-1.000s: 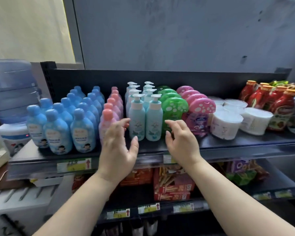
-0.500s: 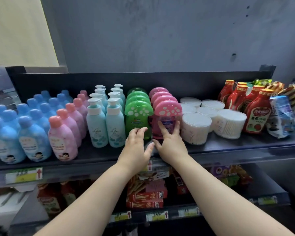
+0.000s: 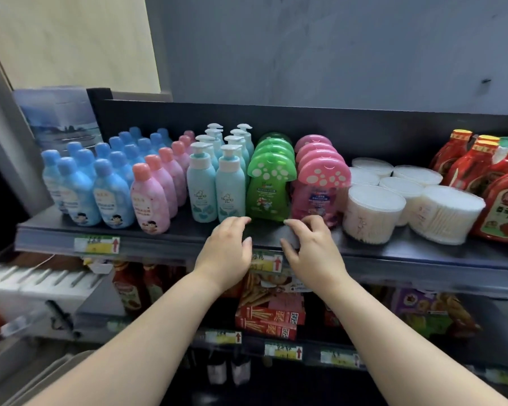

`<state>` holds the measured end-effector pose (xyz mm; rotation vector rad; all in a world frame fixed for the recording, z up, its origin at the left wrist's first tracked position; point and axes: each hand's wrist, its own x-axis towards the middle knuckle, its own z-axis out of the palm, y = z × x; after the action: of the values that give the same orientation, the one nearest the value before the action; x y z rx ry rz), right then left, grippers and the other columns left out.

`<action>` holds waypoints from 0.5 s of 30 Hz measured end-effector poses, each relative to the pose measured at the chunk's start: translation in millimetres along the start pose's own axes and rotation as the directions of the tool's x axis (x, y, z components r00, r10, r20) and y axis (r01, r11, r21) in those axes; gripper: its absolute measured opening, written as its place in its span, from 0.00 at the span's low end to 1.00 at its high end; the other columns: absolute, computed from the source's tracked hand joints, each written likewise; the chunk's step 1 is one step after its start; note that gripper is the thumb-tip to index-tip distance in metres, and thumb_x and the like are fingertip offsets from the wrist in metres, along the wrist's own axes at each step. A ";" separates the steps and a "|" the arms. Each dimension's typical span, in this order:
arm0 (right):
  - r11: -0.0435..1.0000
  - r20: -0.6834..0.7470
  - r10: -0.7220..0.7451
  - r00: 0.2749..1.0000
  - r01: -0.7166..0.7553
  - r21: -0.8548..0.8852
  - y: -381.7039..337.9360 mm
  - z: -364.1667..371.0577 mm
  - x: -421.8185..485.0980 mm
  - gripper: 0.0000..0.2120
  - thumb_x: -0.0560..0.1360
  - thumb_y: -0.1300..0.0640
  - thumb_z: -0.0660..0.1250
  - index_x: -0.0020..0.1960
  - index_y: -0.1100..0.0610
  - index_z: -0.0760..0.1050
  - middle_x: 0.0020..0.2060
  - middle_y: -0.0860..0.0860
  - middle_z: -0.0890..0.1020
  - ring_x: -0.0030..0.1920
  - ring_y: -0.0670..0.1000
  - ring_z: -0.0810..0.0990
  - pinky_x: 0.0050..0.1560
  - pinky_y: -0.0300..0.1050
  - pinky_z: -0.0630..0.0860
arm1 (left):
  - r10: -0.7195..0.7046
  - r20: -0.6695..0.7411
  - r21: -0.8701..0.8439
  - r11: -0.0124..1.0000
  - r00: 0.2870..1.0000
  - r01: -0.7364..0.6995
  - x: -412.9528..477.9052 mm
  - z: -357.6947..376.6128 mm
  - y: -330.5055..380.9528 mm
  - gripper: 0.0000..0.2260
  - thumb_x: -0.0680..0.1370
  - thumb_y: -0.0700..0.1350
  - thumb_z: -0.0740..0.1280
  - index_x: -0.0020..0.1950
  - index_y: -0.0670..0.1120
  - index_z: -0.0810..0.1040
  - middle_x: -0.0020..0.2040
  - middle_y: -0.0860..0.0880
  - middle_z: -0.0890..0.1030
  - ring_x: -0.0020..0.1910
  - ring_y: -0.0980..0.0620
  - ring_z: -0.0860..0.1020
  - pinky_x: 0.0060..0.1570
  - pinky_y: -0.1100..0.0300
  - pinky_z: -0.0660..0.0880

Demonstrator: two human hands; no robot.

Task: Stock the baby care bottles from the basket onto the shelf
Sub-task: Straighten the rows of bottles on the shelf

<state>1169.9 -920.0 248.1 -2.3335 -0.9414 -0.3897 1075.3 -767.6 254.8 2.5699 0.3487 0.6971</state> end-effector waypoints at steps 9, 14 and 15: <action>0.978 0.019 -0.187 0.982 0.185 0.098 -35.7 17.4 -16.3 0.14 0.76 0.53 0.67 0.60 0.58 0.79 0.54 0.53 0.78 0.57 0.54 0.76 0.57 0.42 0.71 | -0.176 -0.151 -0.047 0.984 0.973 0.171 -65.8 -56.0 -50.2 0.17 0.78 0.43 0.64 0.67 0.45 0.72 0.64 0.48 0.74 0.65 0.51 0.70 0.61 0.67 0.62; 0.950 0.086 -0.280 0.956 0.263 0.168 -89.0 35.7 -34.7 0.13 0.77 0.55 0.67 0.60 0.57 0.78 0.54 0.51 0.78 0.56 0.52 0.76 0.56 0.41 0.71 | -0.304 -0.210 -0.100 0.952 0.929 0.289 -110.6 -95.5 -87.0 0.16 0.78 0.44 0.65 0.67 0.46 0.72 0.64 0.49 0.74 0.64 0.52 0.71 0.62 0.62 0.65; 0.944 0.106 -0.298 0.949 0.277 0.176 -100.7 42.4 -39.7 0.13 0.77 0.55 0.66 0.60 0.57 0.78 0.54 0.51 0.78 0.55 0.51 0.76 0.56 0.40 0.71 | -0.333 -0.214 -0.115 0.942 0.918 0.315 -122.9 -102.0 -96.6 0.16 0.78 0.44 0.65 0.66 0.47 0.72 0.63 0.49 0.74 0.63 0.52 0.71 0.61 0.61 0.67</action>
<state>1072.9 -856.8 237.8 -2.1000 -1.3364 -0.2664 906.4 -690.5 235.5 2.2819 0.7881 0.8640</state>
